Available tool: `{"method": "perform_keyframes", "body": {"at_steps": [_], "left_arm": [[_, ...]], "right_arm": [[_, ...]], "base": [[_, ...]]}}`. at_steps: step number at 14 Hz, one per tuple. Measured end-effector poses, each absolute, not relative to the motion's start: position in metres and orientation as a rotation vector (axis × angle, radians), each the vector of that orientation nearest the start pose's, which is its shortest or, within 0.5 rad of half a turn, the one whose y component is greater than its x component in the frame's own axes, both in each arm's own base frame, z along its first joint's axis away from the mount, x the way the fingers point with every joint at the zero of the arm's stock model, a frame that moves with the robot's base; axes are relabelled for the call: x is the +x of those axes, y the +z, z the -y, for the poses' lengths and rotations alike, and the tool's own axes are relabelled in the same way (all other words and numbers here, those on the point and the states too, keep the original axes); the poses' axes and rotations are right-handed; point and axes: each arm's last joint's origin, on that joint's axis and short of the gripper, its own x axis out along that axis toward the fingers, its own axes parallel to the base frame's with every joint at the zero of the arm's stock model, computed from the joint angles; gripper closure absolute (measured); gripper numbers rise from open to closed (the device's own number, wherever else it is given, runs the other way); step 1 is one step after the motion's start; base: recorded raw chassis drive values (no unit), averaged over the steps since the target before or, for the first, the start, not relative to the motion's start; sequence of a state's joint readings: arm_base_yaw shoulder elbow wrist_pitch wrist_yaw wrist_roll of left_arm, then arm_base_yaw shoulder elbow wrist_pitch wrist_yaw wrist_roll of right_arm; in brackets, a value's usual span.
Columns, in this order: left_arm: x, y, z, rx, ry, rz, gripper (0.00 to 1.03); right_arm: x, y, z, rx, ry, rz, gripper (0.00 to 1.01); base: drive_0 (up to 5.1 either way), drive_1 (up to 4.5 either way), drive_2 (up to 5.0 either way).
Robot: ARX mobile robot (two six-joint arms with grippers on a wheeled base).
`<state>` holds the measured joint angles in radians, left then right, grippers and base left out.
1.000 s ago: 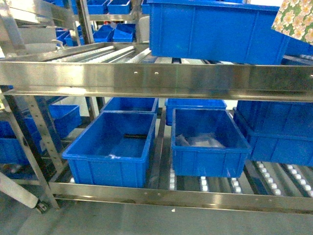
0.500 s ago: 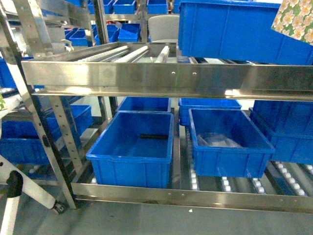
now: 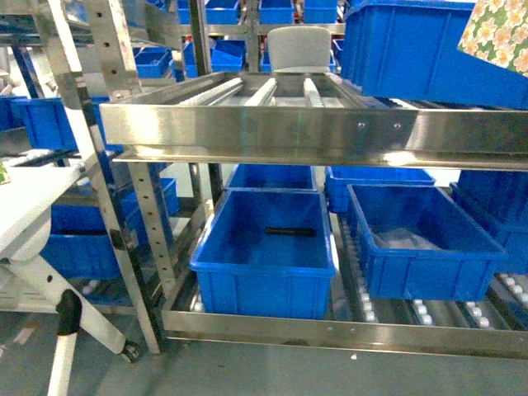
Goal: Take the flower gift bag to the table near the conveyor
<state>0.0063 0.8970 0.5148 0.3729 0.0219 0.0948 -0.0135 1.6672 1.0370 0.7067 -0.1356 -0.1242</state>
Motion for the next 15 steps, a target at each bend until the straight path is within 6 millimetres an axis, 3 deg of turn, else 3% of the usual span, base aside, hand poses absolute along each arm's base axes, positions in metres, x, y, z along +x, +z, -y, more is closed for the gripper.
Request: {"method": "perform_keyframes", "body": {"at_steps": [15], "left_arm": [[0.2016,0.2731,-0.0005,0.095,-0.017,-0.01,1.01]], "right_arm": [[0.3752,0.2779,0.0012,-0.13,0.117,0.085,0.99]], "base": [[-5.0,2.46,2.5]]}}
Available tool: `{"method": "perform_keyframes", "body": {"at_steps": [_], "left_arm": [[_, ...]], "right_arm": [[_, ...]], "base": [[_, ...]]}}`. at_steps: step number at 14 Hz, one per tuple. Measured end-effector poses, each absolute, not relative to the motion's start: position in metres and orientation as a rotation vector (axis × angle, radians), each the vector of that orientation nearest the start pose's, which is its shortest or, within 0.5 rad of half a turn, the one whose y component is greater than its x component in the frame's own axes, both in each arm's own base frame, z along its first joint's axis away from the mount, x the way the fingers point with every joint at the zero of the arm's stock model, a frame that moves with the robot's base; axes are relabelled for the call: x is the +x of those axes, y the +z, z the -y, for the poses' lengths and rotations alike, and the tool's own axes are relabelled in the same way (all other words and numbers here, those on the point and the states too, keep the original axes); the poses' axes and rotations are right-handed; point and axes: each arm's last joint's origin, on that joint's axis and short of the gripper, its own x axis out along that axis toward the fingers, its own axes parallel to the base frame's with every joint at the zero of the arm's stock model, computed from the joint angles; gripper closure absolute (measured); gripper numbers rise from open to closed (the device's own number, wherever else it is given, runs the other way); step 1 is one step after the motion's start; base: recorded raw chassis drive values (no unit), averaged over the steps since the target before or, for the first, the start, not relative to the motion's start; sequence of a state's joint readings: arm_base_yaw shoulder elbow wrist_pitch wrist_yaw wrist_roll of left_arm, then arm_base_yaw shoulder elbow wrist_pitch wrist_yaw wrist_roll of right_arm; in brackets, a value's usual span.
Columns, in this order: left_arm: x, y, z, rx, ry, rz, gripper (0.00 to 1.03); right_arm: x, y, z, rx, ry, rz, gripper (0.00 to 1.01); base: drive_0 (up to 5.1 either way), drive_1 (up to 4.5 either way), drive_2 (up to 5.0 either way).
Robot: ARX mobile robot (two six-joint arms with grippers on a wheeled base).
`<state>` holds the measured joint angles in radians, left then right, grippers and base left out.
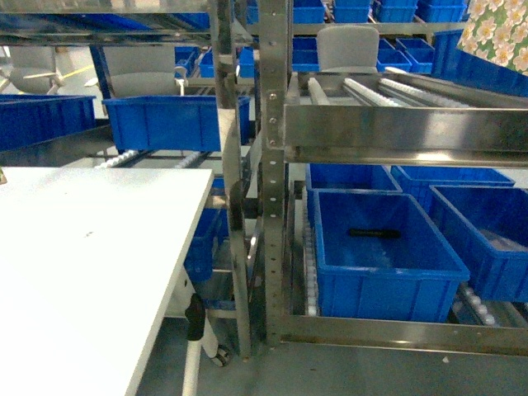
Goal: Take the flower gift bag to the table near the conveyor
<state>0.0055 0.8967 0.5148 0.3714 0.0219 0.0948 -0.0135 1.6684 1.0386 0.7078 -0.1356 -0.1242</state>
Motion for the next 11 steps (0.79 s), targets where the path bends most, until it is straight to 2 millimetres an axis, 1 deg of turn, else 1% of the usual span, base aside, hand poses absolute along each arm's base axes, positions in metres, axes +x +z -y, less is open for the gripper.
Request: {"method": "perform_keyframes", "body": {"at_steps": [11], "left_arm": [[0.2016,0.2733,-0.0005,0.095,-0.017,-0.008,1.01]], "right_arm": [[0.3752,0.2779,0.0012,-0.13,0.117,0.085,0.99]], "base": [[-5.0,2.42,2.4]]}}
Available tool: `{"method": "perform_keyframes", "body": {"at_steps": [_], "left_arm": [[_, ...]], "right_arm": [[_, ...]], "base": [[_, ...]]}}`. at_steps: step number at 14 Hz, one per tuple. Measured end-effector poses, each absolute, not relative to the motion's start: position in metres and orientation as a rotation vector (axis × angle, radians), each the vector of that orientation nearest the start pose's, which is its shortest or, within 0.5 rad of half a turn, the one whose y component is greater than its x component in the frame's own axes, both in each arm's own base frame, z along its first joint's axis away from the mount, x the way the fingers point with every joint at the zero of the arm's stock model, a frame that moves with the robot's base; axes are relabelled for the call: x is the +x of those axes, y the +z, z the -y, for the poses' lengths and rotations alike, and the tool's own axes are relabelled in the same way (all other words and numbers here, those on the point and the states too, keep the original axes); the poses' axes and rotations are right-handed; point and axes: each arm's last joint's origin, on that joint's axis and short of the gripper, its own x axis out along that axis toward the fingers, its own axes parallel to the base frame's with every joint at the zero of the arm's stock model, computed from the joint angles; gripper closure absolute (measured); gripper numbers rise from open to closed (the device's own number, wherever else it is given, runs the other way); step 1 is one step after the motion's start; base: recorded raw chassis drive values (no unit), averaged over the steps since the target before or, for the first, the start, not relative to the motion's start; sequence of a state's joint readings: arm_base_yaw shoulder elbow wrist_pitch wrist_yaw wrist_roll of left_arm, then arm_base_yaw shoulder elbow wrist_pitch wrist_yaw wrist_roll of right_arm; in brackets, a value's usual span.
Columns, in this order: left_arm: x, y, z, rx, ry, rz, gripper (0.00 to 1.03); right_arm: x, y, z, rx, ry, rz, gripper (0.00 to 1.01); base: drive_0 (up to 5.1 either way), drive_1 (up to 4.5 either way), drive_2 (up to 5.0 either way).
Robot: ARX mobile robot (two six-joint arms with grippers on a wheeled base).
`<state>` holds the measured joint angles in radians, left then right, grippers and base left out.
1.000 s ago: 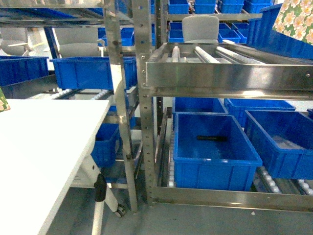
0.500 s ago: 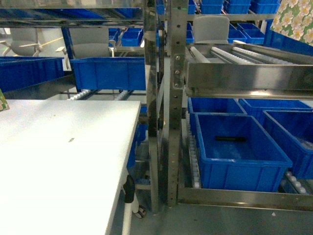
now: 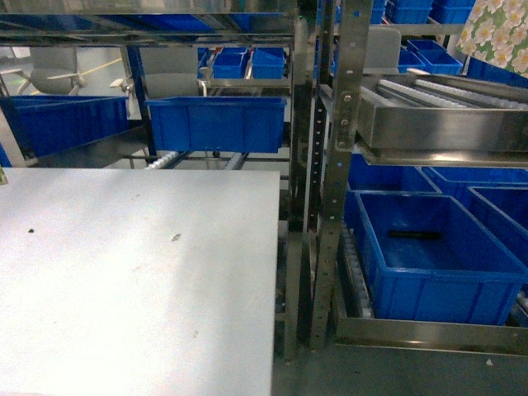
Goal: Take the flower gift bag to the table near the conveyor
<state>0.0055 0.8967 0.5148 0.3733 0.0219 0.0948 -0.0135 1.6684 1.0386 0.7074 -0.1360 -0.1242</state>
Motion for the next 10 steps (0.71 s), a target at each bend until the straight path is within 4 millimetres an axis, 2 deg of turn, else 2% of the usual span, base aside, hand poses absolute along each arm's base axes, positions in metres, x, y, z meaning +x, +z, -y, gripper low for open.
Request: {"method": "perform_keyframes", "body": {"at_steps": [10], "left_arm": [[0.2016,0.2732,-0.0005,0.095,-0.017,-0.009,1.01]], "right_arm": [[0.3752,0.2778,0.0012,-0.13,0.117,0.084,0.99]], "base": [[-5.1,2.4,2.4]]}}
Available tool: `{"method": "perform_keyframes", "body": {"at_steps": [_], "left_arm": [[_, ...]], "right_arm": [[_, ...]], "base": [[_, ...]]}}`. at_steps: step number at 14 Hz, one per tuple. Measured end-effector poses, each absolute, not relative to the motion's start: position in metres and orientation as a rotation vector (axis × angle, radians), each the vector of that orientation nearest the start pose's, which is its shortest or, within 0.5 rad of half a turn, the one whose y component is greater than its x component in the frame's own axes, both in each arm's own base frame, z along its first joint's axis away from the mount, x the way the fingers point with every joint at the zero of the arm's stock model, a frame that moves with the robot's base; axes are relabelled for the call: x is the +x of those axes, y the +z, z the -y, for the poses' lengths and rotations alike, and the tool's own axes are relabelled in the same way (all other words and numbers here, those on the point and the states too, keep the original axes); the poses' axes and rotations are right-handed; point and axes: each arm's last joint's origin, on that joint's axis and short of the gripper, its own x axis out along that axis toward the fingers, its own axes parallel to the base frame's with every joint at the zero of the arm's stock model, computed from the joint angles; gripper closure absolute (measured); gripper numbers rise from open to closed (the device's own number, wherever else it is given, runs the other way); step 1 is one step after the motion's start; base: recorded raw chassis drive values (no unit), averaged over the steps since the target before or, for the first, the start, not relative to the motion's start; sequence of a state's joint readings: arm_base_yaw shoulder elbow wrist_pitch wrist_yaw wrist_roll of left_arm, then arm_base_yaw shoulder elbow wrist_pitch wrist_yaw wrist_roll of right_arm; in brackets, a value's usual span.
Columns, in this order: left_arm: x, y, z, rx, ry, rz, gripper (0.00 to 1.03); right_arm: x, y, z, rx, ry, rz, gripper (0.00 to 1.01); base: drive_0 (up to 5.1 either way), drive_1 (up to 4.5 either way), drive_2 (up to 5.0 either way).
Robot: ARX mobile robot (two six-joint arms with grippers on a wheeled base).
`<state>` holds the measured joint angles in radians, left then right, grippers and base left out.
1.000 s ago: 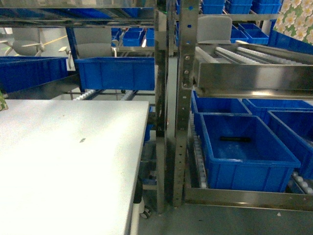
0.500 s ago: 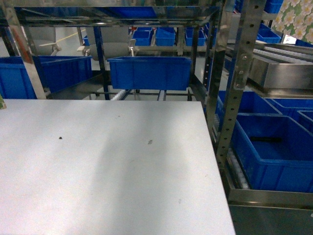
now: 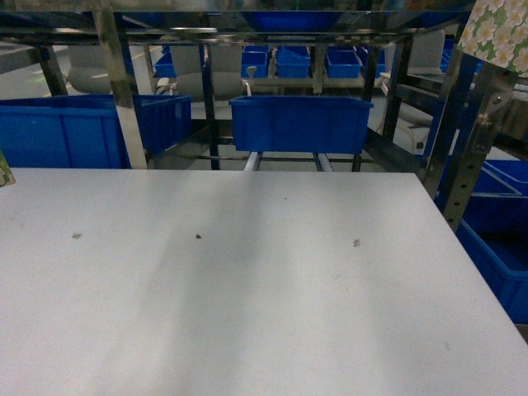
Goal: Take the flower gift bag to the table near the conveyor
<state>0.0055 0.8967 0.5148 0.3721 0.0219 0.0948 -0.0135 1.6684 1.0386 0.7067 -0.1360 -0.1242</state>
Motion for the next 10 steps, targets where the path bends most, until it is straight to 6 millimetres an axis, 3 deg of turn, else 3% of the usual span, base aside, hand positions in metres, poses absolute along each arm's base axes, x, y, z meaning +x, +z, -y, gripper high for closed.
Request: {"method": "perform_keyframes", "body": {"at_steps": [10], "left_arm": [[0.2016,0.2733,-0.0005,0.095,-0.017,-0.007,1.01]], "right_arm": [[0.3752,0.2776,0.0013,-0.13,0.117,0.082,0.99]], "base": [[-5.1,2.37,2.4]]}}
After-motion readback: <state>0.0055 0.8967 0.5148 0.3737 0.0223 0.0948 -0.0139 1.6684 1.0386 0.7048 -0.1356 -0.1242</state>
